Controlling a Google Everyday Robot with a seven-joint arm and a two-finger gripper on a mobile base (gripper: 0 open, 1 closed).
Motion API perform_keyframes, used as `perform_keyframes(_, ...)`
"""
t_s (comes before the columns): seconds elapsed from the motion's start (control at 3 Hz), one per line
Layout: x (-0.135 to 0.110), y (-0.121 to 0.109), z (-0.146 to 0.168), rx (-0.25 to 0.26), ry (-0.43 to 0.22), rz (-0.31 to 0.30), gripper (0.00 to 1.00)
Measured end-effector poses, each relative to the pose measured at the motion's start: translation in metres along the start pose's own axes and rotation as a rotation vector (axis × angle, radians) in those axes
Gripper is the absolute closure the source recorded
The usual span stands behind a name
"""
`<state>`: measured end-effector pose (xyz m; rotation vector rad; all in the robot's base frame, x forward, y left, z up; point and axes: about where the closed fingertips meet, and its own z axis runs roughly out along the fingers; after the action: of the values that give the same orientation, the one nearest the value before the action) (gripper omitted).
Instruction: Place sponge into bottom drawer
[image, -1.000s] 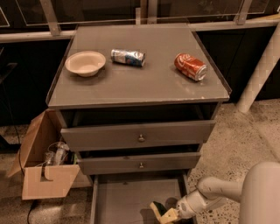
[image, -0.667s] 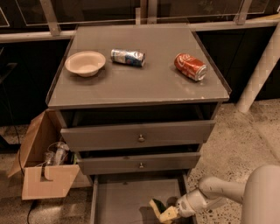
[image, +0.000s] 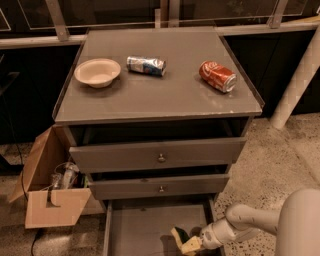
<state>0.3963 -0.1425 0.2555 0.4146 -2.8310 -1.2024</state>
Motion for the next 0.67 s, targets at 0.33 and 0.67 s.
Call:
perform_keyframes(0.33,-0.007,-0.016,0.006,0.055,-0.049,0.046,1.00)
perform_keyframes(0.67,-0.006,-0.031,0.012,0.086,-0.068,0.088,1.00)
